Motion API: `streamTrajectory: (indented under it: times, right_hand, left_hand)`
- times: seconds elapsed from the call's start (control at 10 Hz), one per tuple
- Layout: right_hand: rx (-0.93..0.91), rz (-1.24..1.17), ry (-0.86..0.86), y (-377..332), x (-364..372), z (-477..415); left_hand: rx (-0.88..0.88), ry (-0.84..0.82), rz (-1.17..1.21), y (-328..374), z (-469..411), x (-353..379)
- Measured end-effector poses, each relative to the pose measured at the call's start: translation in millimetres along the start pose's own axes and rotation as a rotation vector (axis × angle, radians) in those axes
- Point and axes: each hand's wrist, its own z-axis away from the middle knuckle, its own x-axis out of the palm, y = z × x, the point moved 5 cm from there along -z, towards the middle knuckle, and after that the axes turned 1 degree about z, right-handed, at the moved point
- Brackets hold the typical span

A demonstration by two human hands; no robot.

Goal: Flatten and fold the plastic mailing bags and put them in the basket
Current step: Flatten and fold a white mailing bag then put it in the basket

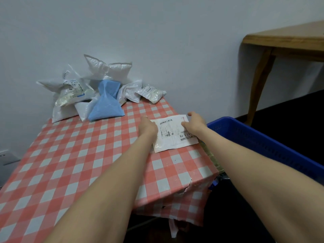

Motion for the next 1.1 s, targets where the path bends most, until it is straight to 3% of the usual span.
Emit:
streamTrajectory:
  times: [0.1,0.2,0.3,0.4,1.1]
  right_hand:
    - [-0.042,0.237,0.023,-6.0,3.2,1.8]
    - [-0.224,0.41,0.032,-18.3,10.7,6.5]
    - [-0.338,0.562,-0.106,-22.1,26.0,10.4]
    - [-0.352,0.646,-0.198,-14.2,40.8,11.7]
    - [-0.318,0.609,-0.232,-3.3,47.7,17.8]
  left_hand:
    - [0.183,0.013,-0.381,3.1,0.8,2.1]
    - [0.467,0.008,-0.573,9.0,2.1,6.7]
    - [0.656,-0.137,-0.64,9.2,9.4,23.6]
    - [0.655,-0.286,-0.731,-2.3,14.0,39.5]
    - [0.631,-0.238,-0.764,-16.0,19.3,45.3]
